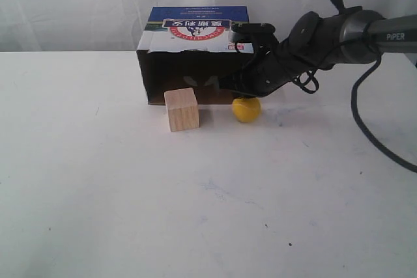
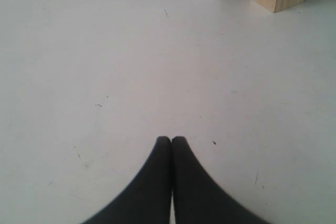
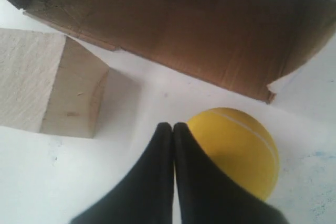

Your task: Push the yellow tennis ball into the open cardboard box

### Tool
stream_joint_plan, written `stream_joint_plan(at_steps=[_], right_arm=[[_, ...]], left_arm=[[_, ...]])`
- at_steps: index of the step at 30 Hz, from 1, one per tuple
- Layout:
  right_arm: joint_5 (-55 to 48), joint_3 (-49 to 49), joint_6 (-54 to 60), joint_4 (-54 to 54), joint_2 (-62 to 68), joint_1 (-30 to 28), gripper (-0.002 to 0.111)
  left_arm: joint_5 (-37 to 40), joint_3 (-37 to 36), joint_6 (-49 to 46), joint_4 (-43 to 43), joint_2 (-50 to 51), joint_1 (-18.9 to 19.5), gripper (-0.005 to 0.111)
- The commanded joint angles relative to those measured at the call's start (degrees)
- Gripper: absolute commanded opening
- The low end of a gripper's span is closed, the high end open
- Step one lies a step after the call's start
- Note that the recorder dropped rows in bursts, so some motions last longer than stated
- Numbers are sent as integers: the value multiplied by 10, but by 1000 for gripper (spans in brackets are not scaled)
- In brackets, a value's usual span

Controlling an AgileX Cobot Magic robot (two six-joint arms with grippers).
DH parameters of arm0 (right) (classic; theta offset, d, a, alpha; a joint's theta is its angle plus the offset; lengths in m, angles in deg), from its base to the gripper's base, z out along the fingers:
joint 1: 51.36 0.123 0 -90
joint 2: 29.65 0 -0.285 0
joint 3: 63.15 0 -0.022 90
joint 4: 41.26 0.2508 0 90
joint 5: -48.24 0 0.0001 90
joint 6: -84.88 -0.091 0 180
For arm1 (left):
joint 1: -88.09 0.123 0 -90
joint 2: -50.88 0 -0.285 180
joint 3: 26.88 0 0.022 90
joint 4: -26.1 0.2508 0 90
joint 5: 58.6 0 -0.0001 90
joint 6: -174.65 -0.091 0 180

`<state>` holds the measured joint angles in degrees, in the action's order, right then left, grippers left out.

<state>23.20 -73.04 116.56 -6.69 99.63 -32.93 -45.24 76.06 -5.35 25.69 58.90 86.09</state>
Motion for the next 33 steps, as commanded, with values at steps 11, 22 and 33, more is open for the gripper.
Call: stream_joint_plan(at_steps=[11, 22, 33], right_arm=[[-3, 3, -121, -217, -46, -3, 0], [47, 3, -152, -240, -9, -13, 0], [-7, 5, -152, -240, 5, -7, 0]], left_arm=[[0, -2, 0, -4, -2, -4, 0], [0, -2, 0, -4, -2, -4, 0], [0, -2, 0, -4, -2, -4, 0]])
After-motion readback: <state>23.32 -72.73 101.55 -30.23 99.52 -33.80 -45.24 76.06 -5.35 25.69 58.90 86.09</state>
